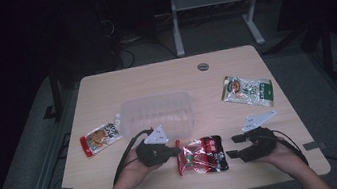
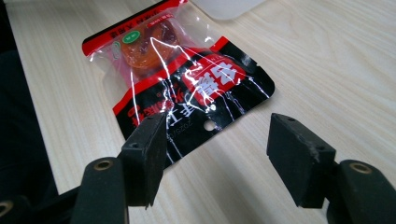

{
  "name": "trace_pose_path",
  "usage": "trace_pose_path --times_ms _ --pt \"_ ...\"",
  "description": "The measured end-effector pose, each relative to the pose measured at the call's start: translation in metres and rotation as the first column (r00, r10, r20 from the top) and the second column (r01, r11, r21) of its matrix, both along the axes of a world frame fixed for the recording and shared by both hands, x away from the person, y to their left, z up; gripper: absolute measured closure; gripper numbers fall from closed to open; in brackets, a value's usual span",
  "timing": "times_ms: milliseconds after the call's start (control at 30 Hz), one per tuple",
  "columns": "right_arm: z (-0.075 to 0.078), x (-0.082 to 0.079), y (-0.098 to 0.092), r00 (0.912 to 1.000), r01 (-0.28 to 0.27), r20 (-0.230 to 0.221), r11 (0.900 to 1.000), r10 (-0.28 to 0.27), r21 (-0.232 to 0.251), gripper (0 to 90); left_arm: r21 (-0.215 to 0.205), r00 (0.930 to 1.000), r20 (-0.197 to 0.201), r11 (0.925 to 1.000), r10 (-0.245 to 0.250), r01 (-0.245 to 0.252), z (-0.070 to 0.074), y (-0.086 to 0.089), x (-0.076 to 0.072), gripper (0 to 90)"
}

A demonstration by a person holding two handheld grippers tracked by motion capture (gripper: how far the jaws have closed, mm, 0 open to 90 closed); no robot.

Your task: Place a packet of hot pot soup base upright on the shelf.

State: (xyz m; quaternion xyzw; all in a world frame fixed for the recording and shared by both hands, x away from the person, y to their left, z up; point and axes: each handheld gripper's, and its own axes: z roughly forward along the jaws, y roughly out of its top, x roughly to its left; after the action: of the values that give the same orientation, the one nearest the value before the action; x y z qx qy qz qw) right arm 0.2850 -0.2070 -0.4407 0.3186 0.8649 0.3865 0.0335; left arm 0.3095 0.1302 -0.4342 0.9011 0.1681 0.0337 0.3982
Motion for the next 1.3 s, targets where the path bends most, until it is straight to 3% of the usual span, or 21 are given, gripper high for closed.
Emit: trace_pose_path --times_ms 67,200,300,500,633,833,1000,1200,1300 --pt "-0.001 0.001 0.000 1.0000 -0.003 -0.002 1.000 0.003 -0.001 37.1 0.003 1.0000 0.000 1.0000 0.002 -0.002 -0.002 -0.002 0.000 89.7" --pt "-0.002 0.003 0.001 0.9999 -0.010 0.003 1.000 0.010 -0.005 36.5 0.057 0.9999 -0.003 0.9983 -0.014 0.014 -0.011 -0.007 0.002 89.7" --pt "-0.003 0.003 0.001 0.9999 -0.011 0.002 1.000 0.011 -0.002 36.0 0.073 0.9999 -0.010 0.9973 -0.007 0.007 -0.014 -0.005 0.003 89.7" --pt "-0.003 0.003 0.000 0.9999 -0.010 -0.007 1.000 0.010 -0.002 35.1 0.077 0.9993 -0.038 0.9971 0.002 0.001 -0.019 -0.004 0.004 89.6" --pt "-0.001 0.003 -0.001 0.9999 -0.012 0.007 1.000 0.012 0.004 34.7 0.100 0.9992 -0.039 0.9950 -0.003 0.007 -0.022 -0.005 0.003 89.6" --pt "0.000 0.003 -0.003 1.0000 -0.005 0.008 1.000 0.005 0.013 34.1 0.101 0.9990 -0.044 0.9949 -0.002 0.006 -0.024 -0.004 0.004 89.7" --pt "0.001 0.004 -0.001 0.9999 0.004 -0.017 0.999 -0.003 0.051 31.8 0.097 0.9979 -0.063 0.9953 0.011 -0.005 -0.027 -0.003 0.004 89.7" --pt "0.000 0.008 0.005 0.9990 0.003 -0.045 0.995 0.002 0.095 26.9 0.101 0.9983 -0.058 0.9949 0.006 0.000 -0.027 -0.003 0.004 89.7" --pt "-0.004 0.014 0.015 0.9972 -0.019 -0.069 0.992 0.028 0.124 23.3 0.099 0.9982 -0.059 0.9951 0.006 0.000 -0.027 -0.003 0.005 89.7"
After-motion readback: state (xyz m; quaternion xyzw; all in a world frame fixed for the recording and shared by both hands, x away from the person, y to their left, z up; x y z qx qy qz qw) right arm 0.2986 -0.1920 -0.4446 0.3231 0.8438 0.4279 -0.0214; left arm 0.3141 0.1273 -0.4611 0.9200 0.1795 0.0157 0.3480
